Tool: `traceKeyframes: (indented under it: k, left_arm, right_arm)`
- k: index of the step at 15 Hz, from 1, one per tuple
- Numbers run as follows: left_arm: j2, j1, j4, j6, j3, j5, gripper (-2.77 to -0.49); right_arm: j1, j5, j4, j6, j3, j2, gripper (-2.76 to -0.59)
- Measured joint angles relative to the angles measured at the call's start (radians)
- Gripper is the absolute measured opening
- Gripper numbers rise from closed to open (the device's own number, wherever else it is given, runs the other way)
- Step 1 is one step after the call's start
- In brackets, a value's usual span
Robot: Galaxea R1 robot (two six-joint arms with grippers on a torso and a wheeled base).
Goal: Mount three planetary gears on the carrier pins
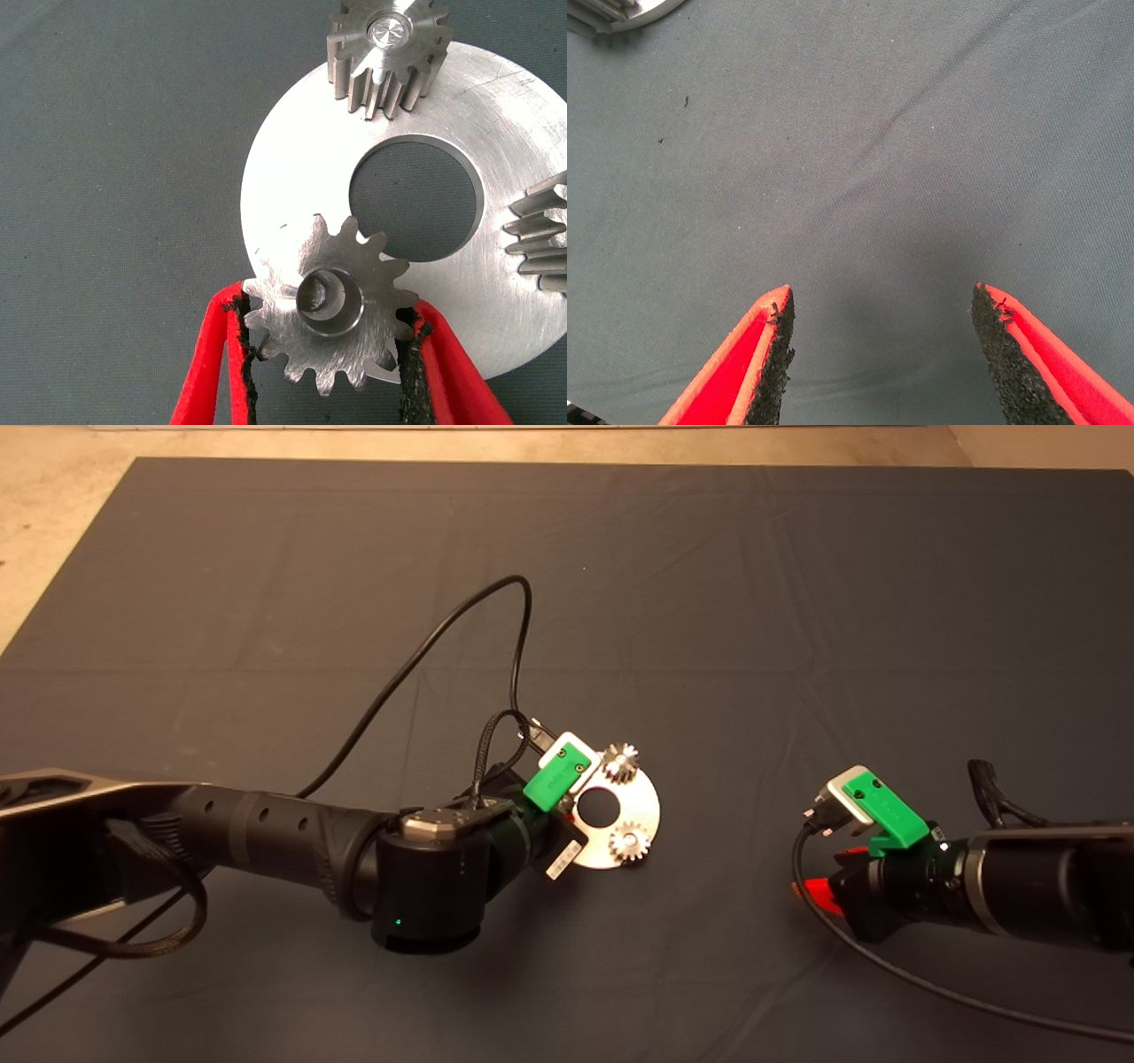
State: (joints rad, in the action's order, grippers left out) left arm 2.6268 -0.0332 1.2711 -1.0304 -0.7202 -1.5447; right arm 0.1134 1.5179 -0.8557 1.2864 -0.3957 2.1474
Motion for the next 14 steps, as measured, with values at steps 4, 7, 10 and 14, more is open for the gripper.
traceKeyframes:
  k: [4,7,10,14]
  left_arm:
    - [0.0,-0.004,-0.01,0.0,0.0,0.001,-2.56]
    - [0.0,-0.018,-0.04,0.001,0.0,0.004,-2.56]
    - [0.0,-0.027,-0.06,0.001,0.0,0.007,-2.56]
    - [0.0,-0.034,-0.076,0.001,0.0,0.009,-2.56]
  right_arm:
    - [0.0,0.0,0.0,0.0,0.0,0.0,-1.89]
    - [0.0,0.0,0.0,0.0,0.0,0.008,-1.89]
    - [0.0,0.001,0.0,0.0,0.0,0.008,-1.89]
    - [0.0,0.0,0.0,0.0,0.0,0.009,-1.89]
